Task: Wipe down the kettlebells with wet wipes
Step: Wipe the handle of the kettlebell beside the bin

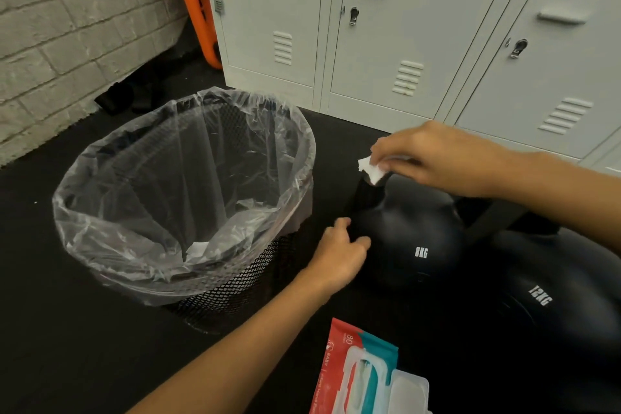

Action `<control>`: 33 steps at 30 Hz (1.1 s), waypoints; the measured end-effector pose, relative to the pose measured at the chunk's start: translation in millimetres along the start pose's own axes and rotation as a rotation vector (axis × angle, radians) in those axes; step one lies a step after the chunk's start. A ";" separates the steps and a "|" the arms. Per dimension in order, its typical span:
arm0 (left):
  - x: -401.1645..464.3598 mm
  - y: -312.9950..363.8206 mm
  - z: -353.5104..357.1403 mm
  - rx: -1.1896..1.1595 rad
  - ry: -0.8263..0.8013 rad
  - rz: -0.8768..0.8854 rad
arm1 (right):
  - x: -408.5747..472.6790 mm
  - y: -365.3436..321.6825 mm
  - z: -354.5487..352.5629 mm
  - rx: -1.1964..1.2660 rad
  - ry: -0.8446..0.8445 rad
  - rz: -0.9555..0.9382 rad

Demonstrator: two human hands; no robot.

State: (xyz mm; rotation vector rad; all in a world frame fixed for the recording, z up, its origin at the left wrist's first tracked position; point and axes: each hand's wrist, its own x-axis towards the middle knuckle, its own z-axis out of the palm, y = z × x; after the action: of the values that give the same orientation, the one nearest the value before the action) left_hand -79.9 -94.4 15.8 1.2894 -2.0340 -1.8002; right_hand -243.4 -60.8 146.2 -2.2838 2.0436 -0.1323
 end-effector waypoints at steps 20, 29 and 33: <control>-6.8 -4.6 12.3 0.453 -0.063 0.109 | 47.6 -37.8 -2.6 -0.570 -0.449 -0.056; -8.6 -7.0 8.6 0.486 -0.052 0.137 | 47.8 -58.4 38.0 -0.873 -0.471 -0.205; -9.6 -7.4 8.1 0.494 -0.064 0.145 | 49.7 -46.2 7.0 -0.718 -0.443 -0.079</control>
State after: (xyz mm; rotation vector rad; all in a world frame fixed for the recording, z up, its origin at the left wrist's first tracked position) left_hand -75.2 -81.4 11.2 1.1520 -2.6407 -1.3391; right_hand -191.5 -105.0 145.1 -2.4107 1.9444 1.1660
